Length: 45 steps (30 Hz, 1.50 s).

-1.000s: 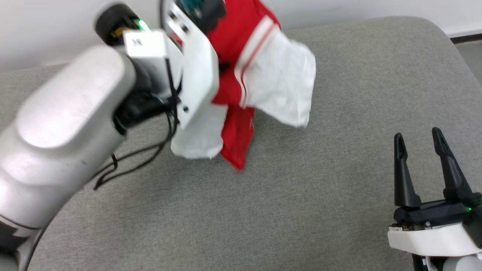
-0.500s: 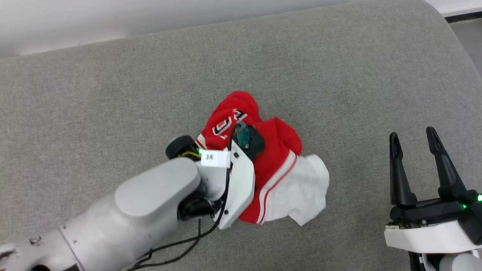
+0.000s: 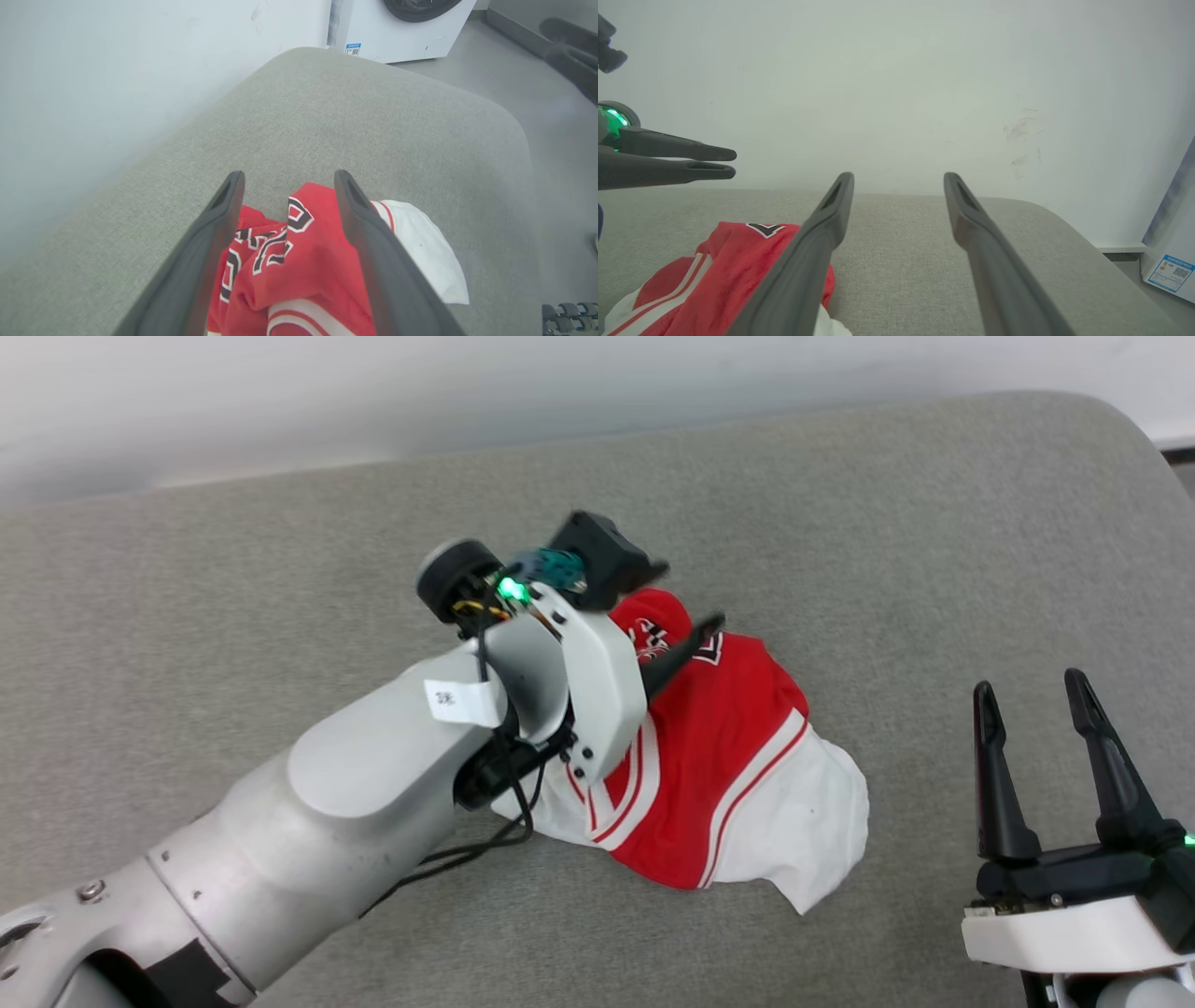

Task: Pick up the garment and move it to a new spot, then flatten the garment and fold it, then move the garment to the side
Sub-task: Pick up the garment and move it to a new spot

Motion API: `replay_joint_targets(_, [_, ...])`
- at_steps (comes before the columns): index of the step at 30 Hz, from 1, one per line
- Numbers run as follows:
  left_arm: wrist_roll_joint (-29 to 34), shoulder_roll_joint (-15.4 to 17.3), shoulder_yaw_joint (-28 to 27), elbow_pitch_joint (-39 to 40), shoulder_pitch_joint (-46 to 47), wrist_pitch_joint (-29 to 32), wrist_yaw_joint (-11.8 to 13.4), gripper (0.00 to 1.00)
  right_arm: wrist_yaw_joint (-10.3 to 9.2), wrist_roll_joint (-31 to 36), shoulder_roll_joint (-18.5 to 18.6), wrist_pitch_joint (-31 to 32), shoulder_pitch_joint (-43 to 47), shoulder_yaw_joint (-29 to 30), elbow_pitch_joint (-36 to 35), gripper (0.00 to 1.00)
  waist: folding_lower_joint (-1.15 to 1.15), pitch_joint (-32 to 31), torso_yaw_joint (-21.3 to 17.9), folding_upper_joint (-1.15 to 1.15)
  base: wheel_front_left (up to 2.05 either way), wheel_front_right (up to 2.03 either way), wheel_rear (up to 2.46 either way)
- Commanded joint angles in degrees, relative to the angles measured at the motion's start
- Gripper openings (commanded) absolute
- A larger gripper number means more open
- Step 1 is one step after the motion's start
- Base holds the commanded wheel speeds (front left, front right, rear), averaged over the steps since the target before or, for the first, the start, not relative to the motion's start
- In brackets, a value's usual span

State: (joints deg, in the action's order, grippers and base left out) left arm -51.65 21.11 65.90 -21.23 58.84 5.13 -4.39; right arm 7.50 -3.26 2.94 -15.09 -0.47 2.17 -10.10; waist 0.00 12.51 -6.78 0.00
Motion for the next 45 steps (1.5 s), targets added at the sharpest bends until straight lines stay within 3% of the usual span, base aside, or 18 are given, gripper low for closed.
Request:
replay_joint_targets(1, [1.13,0.45,-0.71,0.33,0.11,-2.00,1.22,1.00,-0.02,0.46,-0.10,-0.12,0.86,0.19,0.00,1.00,0.00,-1.43,1.51,0.00,0.00,0.00,0.00])
replay_joint_targets(9, [7.62,3.56,-5.87,1.78,-4.84,-18.03,12.95,1.00,-0.02,0.89,-0.10,-0.12,2.26,1.16,-0.03,1.00,0.00,-3.95,4.80,0.00,0.00,0.00,0.00])
replay_joint_targets(16, [14.50,5.75,-16.63,7.80,-14.85,-20.37,23.91,1.00,-0.02,0.87,-0.09,-0.12,2.96,1.94,0.03,1.00,0.00,-4.71,6.54,0.00,0.00,0.00,0.00])
replay_joint_targets(21, [22.10,5.84,-26.08,14.08,-26.31,-20.32,27.80,1.00,-0.02,0.70,-0.10,-0.12,3.55,2.10,0.40,1.00,0.00,-5.49,6.99,0.00,0.00,0.00,0.00])
replay_joint_targets(26, [27.55,3.87,-33.55,16.85,-37.08,-20.33,28.00,1.00,-0.02,0.35,-0.11,-0.12,4.29,2.13,0.94,1.00,0.00,-6.61,7.05,0.00,0.00,0.00,0.00])
replay_joint_targets(45, [42.02,-8.64,-49.16,17.51,-55.71,-20.34,19.77,1.00,-0.02,-3.39,-0.10,-0.12,8.01,3.21,4.54,1.00,0.00,-9.72,6.66,0.00,0.00,0.00,0.00])
